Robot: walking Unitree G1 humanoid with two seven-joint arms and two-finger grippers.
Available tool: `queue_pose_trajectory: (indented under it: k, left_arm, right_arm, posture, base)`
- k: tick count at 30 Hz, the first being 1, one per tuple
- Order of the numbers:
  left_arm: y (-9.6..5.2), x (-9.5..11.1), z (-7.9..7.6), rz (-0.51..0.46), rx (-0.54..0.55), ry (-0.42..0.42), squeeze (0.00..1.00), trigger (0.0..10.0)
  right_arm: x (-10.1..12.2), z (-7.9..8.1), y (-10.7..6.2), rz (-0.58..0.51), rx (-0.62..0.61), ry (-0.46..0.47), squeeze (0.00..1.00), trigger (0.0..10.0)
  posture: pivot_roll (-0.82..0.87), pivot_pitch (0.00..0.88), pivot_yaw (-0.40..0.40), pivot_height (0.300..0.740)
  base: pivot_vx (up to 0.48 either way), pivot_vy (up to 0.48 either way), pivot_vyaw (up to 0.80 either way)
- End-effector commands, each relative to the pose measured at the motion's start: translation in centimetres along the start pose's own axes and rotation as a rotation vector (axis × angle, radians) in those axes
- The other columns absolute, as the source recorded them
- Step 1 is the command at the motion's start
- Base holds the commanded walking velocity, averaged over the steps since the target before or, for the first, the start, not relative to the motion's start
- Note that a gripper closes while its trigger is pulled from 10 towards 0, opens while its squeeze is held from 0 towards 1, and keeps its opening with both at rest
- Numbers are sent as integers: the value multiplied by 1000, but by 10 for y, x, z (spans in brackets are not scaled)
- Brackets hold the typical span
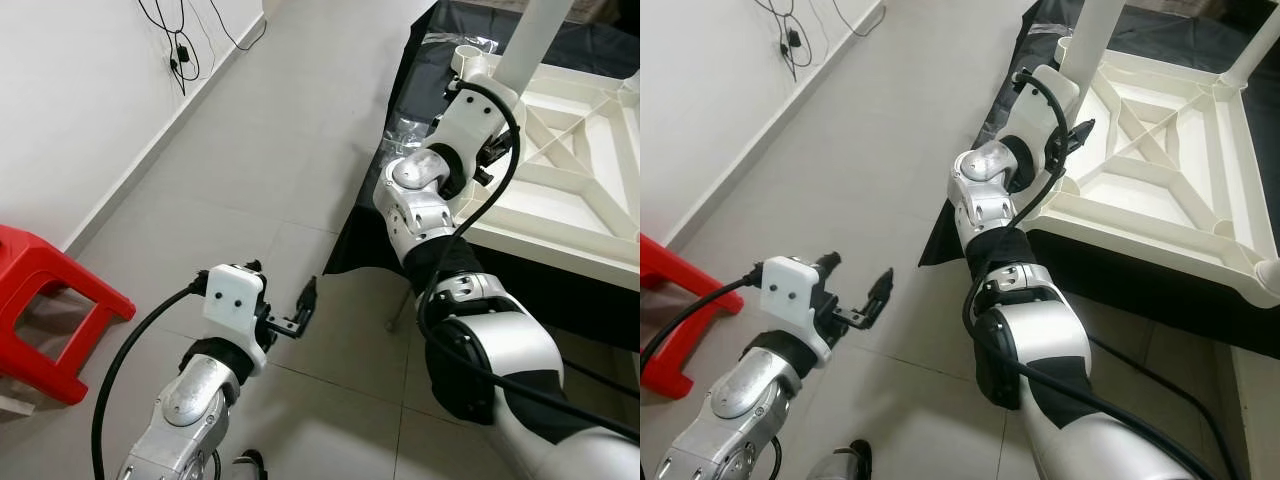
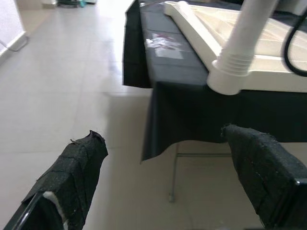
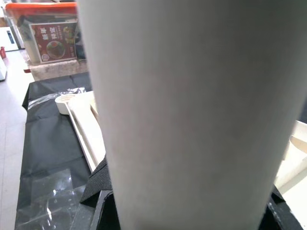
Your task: Building children table
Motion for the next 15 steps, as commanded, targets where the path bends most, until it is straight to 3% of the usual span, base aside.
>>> queue_pose_trajectory:
  k: [1, 2, 4, 7, 15]
  left_arm:
    - [-4, 0, -4, -1, -19, -15, 0, 10000]
    - [-6, -1, -14, 0, -106, -38, 0, 10000]
    - [-6, -1, -14, 0, -106, -38, 0, 10000]
    - [-16, -8, -37, 16, -295, -108, 0, 10000]
    - [-16, -11, -38, 19, -291, -91, 0, 10000]
  right_arm:
    - [-46, -24, -4, 195, -113, -62, 0, 10000]
    - [-45, -22, -4, 188, -103, -65, 0, 10000]
    - [-45, -22, -4, 188, -103, -65, 0, 10000]
    - [-43, -16, -6, 180, -73, -70, 0, 10000]
    - [-43, -14, -7, 184, -48, -66, 0, 10000]
  posture:
    - [177, 247, -54, 740]
    - [170, 239, -55, 740]
    - [170, 239, -55, 740]
    - [162, 230, -53, 740]
    - [161, 217, -57, 740]
  base:
    - [0, 0, 0]
    - [0, 0, 0]
    - [0, 0, 0]
    - [0, 0, 0]
    - [0, 0, 0]
Point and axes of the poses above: a point about 5 cm out from each wrist's last joint towards the gripper, its own y axis pointing out of the wrist towards the gripper, its own x axis along the axis of the wrist's last joint, z = x × y, the point moved 1 cm from there along y, pointing out of the wrist towards the gripper, and after that the axes turned 5 degrees about y, right-handed, at the moved point
